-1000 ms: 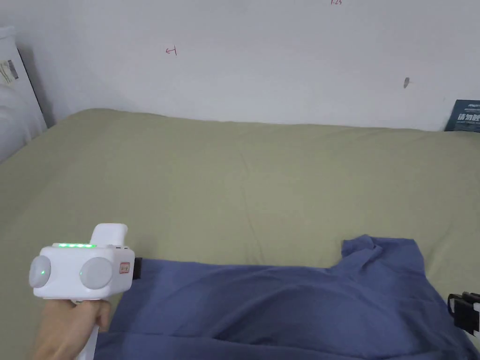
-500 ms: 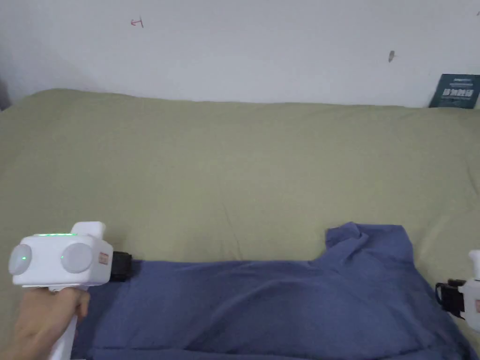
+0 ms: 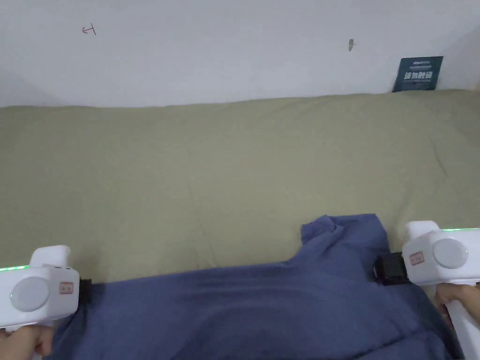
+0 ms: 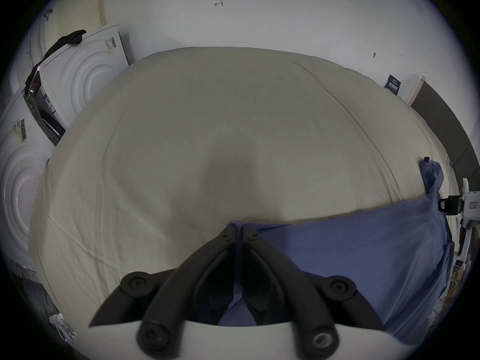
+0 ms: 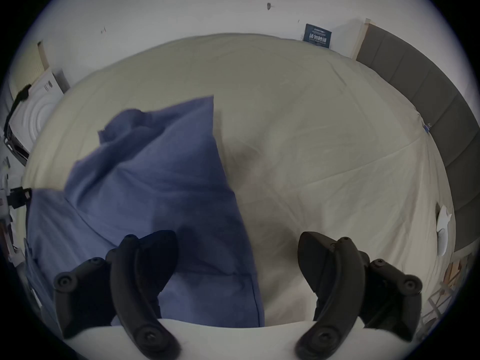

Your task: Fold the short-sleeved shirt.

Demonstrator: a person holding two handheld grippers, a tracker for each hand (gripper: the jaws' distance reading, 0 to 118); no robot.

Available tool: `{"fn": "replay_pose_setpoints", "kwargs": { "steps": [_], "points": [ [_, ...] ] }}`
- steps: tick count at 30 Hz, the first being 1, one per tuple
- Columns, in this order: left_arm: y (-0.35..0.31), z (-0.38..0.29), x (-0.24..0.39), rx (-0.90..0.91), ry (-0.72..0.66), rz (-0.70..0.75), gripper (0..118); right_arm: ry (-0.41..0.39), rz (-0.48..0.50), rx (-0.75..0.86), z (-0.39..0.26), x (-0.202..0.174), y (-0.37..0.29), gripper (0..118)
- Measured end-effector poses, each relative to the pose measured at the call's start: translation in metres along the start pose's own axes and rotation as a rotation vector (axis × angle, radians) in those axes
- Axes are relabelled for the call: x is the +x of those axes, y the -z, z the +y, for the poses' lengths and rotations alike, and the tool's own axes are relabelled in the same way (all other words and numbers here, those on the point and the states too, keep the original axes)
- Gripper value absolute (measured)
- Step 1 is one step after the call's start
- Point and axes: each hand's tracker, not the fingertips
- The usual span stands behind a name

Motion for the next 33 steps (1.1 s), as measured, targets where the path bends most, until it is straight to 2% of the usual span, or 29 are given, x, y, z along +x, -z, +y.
{"fn": "replay_pose_setpoints", "kwargs": {
  "steps": [3,4,5,6,7,9,12,18,26,33],
  "points": [
    [0.002,0.0,0.001,0.0,0.008,0.004,3,0.014,0.021,0.017,-0.004,0.011,0.001,101],
    [0.001,-0.001,0.001,0.001,0.015,0.005,3,0.014,0.032,0.031,-0.006,0.012,-0.006,94],
    [0.002,0.0,0.001,0.002,0.023,0.005,3,0.004,0.018,0.081,-0.008,0.01,-0.015,77],
    [0.0,0.0,0.0,0.003,0.026,0.004,3,-0.006,0.027,0.106,-0.01,0.012,-0.028,45],
    [-0.004,0.0,-0.001,0.001,0.026,-0.002,3,0.005,0.088,0.131,-0.015,0.012,-0.036,2],
    [-0.009,-0.001,-0.005,0.006,0.022,-0.004,3,0.01,0.065,0.119,-0.017,0.008,-0.051,2],
    [-0.03,-0.005,-0.013,0.03,-0.005,-0.019,3,0.009,0.095,0.153,-0.019,0.018,-0.067,2],
    [-0.093,-0.03,-0.034,0.102,-0.003,-0.08,3,0.03,0.155,0.226,-0.049,0.023,-0.142,2],
    [-0.169,-0.106,-0.064,0.17,0.014,-0.145,3,-0.01,0.187,0.281,-0.13,0.027,-0.211,2],
    [-0.181,-0.178,-0.078,0.186,0.071,-0.145,3,-0.031,0.181,0.257,-0.212,0.024,-0.225,2]
  ]
}}
